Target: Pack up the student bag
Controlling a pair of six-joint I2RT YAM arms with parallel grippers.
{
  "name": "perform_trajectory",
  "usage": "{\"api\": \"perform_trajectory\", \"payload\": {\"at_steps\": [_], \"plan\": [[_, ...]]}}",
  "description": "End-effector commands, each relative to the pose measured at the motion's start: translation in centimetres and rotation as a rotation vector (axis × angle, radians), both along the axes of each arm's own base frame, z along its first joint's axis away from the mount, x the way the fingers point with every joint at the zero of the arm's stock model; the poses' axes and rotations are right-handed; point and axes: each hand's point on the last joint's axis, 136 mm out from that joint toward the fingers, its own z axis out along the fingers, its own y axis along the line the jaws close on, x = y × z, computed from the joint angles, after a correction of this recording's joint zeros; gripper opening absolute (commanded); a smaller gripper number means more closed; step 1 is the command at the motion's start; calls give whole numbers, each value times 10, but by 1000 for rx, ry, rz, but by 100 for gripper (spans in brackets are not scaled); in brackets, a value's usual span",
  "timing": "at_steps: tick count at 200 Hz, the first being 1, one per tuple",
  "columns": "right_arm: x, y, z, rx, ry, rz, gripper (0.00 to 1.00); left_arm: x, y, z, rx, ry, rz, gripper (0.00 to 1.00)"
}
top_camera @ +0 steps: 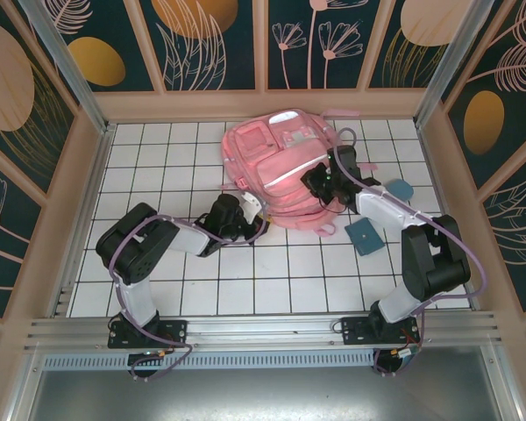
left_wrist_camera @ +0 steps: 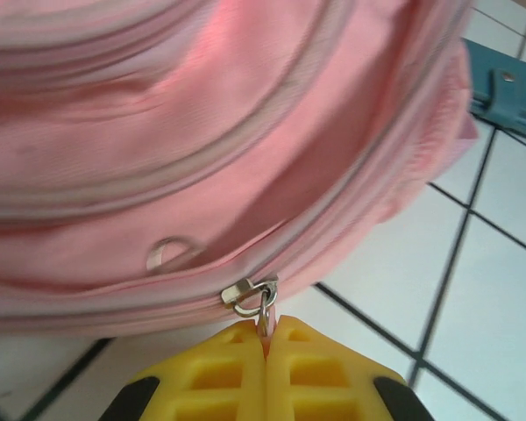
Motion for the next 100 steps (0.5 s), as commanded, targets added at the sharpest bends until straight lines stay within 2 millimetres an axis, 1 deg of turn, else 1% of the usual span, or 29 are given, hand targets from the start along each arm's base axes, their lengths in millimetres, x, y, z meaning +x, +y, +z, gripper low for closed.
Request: {"api": "perform_trajectory", "payload": {"at_steps": [1,13,28,36,45,55,74,85,100], "plan": [[2,25,15,68,-67,41,13,-23,-34,27,-89,15,-119,0],[0,26,13,68,-63,40,13,-30,-47,37,-121,12,-148,0],[-2,24,12,63,-62,38,14,-35,-59,44,-150,20,-164,0],[-3,22,12,58,-65,36,17,-36,-63,47,-167,34,-160,0],[-6,20,13,49,-70,36,22,-34,-63,49,-190,56,-137,0],[-9,15,14,35,-72,33,28,-31,-59,50,-192,65,-99,11],[-20,0,17,3,-87,18,38,-26,-50,47,-165,106,-23,37],[-28,-10,20,-24,-99,7,46,-26,-45,45,-140,137,9,44],[-38,-21,23,-83,-126,18,51,-24,-33,44,-112,170,72,51]]}}
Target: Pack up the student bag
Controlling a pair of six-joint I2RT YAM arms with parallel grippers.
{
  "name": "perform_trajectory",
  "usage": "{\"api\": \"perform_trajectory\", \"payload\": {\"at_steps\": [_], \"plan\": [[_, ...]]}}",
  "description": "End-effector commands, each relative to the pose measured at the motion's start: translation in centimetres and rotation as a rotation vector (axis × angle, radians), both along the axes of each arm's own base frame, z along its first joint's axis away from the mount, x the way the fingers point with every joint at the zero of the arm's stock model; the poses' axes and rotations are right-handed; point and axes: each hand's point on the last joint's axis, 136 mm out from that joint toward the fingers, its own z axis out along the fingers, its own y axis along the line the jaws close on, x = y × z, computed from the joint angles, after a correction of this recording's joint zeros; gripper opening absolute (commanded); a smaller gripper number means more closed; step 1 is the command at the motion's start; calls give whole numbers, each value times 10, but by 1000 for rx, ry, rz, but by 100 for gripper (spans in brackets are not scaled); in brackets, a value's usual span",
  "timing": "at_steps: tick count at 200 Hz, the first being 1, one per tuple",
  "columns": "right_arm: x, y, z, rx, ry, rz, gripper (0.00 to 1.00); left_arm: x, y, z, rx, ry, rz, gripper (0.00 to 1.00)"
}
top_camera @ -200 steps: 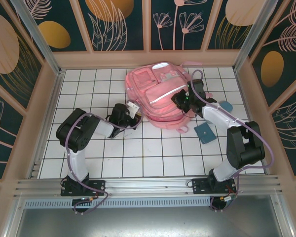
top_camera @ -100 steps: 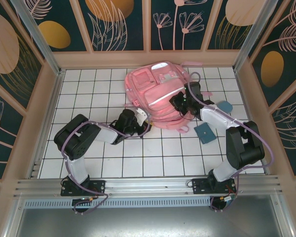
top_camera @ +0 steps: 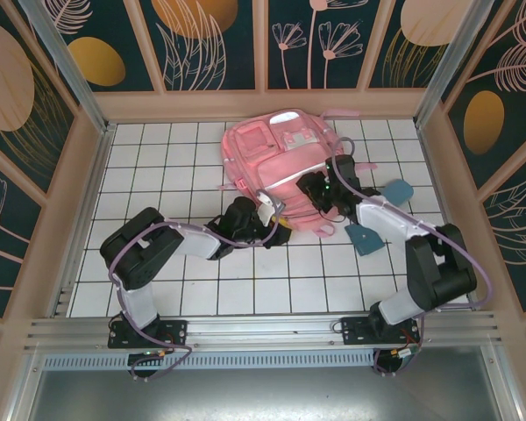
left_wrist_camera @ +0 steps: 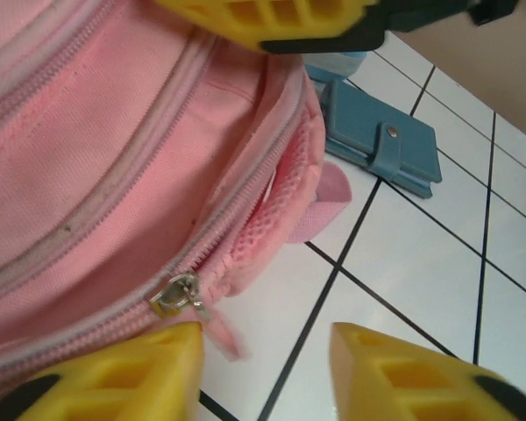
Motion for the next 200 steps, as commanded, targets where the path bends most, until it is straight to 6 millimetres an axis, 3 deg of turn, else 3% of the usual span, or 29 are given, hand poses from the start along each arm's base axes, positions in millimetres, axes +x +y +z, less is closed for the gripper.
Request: {"api": "perform_trajectory", "payload": {"at_steps": [1,41,64,77,107,146,200], "plan": [[-13,-17,23,-71,-95,10,51,1,12,15,3,57,89,52],[-48,-29,5,-335,-97,131,53,18,74,21,22,169,398,65],[-63,-18,-6,-433,-100,227,53,28,103,22,-7,285,554,65],[-73,-2,-12,-476,-101,291,53,31,111,23,-28,336,614,65],[-83,33,-24,-539,-84,342,53,43,109,35,-131,435,702,65],[-82,55,-42,-534,-36,310,47,62,97,32,-240,579,778,63],[-77,53,-48,-514,-17,232,41,78,98,-1,-238,725,878,58]]}}
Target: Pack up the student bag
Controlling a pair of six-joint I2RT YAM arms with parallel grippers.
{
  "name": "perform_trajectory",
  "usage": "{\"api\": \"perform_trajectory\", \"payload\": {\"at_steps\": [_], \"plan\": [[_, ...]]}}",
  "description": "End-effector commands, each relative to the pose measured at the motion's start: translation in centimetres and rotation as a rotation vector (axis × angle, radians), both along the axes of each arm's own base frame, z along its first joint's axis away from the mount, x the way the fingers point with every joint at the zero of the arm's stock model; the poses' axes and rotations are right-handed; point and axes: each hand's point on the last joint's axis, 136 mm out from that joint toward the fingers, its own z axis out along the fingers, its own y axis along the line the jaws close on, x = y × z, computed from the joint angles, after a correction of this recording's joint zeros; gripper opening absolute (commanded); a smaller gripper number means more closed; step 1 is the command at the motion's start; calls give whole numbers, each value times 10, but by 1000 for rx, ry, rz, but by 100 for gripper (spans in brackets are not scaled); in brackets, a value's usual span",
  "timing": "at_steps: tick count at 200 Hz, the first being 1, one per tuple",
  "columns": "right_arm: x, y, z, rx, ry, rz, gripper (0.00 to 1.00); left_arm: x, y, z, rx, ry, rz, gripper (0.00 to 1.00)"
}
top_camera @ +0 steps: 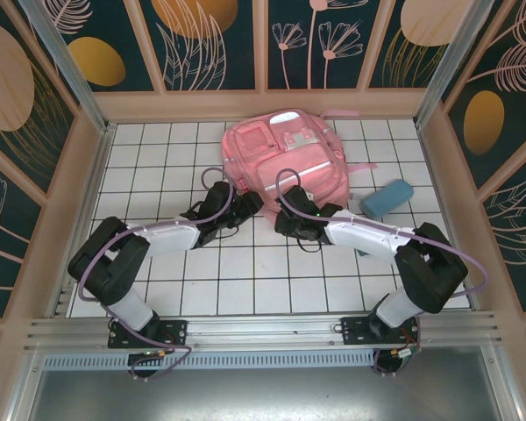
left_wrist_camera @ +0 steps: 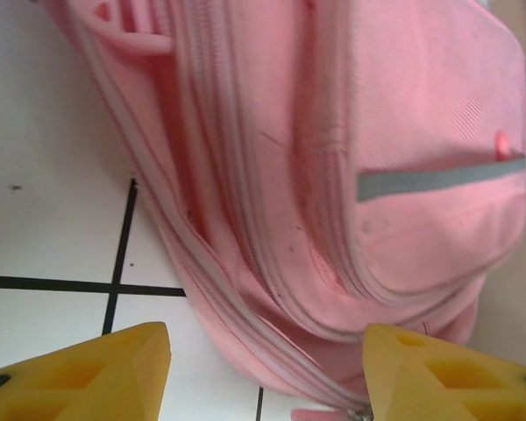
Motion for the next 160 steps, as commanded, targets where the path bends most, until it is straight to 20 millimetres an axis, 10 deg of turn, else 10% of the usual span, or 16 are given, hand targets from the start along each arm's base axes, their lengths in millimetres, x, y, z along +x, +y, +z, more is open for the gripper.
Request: {"api": "perform_trajectory", "payload": {"at_steps": [1,160], "plan": [[10,2,7,20,-31,-61,41,8,-1,-8,-50,74,59,58],[28,9,-2,-54,-61,-86,37,32,-25,-23,-236,124,64,27]]}}
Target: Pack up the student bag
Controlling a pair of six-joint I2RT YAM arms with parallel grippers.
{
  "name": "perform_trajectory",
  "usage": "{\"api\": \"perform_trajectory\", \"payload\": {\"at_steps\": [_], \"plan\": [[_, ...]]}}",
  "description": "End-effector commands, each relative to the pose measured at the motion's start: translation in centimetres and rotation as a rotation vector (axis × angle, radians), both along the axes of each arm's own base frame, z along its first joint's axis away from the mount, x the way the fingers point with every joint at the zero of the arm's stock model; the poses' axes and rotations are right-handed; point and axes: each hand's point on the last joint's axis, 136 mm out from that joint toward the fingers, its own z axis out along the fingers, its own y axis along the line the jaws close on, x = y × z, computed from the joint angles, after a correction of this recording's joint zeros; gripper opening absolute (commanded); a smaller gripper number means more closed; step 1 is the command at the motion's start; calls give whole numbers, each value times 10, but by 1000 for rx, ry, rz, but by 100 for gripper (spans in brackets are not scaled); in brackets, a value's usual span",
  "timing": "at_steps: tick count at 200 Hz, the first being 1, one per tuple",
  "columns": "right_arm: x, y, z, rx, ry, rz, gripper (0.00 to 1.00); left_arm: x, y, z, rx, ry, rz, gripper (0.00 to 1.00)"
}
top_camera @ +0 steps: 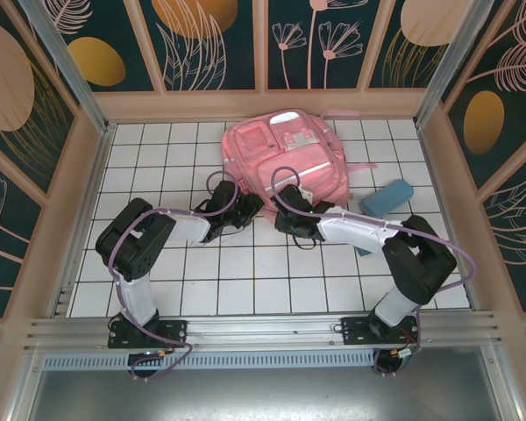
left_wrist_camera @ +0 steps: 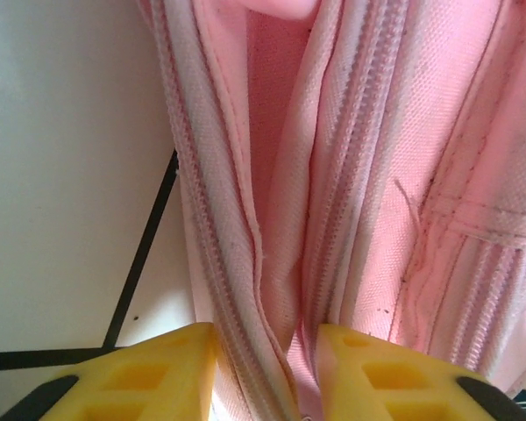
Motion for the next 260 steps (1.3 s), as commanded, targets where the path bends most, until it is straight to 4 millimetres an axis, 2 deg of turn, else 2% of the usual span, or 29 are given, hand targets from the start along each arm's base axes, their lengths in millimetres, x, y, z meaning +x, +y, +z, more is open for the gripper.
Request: {"api": "perform_trajectory", "payload": {"at_steps": [1,24,54,82,142,150,170,182,187,216,260], "plan": [[12,7,9,-35,-51,-3,37,12,-8,16,-72,-38,16,27],[15,3,5,-133,-56,-16,36,14,-10,27,-85,-63,5,15],[17,-5,4,-211,-69,-64,30,14,-15,47,-99,-111,-34,5],[18,-14,6,-269,-87,-114,24,13,-13,56,-66,-139,-48,2],[6,-28,6,-371,-77,-117,12,11,-5,46,-28,-122,-30,0],[4,-28,3,-371,-67,-106,13,10,-5,46,-27,-122,-31,0],[1,-22,-3,-354,-42,-57,29,10,-4,45,-26,-121,-29,0],[0,-17,-6,-339,-40,-26,33,10,-5,46,-28,-123,-32,0],[0,-15,-7,-335,-40,-19,33,10,-5,46,-28,-124,-32,0],[3,-13,-7,-359,-45,-6,20,10,-5,46,-24,-124,-33,0],[-1,-20,-13,-467,-41,44,22,11,-5,47,-20,-128,-34,0]]}}
